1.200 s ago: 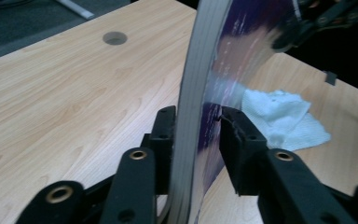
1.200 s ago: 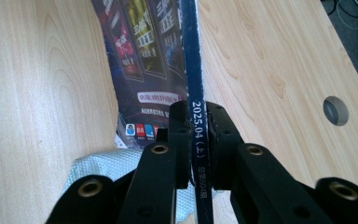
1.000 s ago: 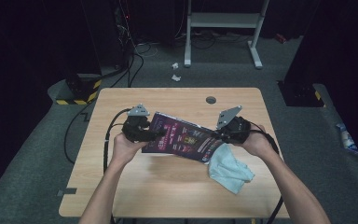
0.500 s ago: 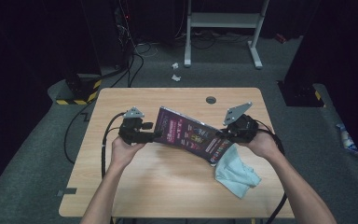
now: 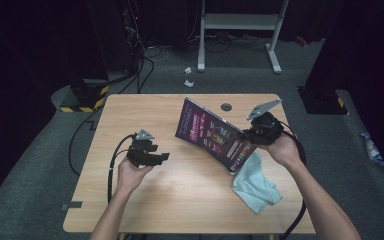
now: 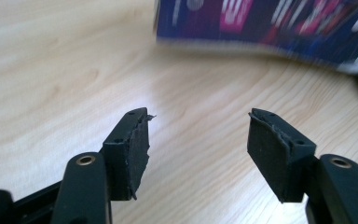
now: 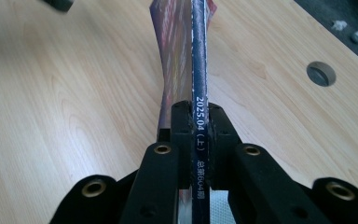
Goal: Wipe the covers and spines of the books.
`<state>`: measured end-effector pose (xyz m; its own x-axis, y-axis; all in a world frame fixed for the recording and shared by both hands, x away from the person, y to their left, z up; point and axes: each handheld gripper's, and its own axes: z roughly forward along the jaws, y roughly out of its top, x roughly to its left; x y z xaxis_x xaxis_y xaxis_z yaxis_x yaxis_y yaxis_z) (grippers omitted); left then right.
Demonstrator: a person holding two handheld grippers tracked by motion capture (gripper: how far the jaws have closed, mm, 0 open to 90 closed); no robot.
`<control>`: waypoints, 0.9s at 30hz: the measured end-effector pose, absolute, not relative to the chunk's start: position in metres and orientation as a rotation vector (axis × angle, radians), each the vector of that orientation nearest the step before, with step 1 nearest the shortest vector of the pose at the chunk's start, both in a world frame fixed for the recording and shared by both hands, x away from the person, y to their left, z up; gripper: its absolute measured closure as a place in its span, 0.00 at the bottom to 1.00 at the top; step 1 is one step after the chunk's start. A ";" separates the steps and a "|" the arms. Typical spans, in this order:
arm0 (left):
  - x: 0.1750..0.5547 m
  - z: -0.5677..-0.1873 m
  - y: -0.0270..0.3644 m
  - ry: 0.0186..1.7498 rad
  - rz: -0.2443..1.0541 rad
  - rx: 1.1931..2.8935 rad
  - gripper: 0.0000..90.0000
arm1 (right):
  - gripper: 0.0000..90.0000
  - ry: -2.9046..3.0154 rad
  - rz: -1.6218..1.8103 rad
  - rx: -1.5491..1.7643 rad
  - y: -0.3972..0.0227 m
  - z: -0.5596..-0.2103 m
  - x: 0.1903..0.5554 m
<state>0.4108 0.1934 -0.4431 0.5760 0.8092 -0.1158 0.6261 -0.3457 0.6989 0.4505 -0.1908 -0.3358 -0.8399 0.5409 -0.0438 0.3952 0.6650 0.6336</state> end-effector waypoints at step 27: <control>0.389 -0.511 0.246 1.452 0.515 2.004 0.39 | 0.93 2.425 0.803 1.191 -0.196 -0.323 0.493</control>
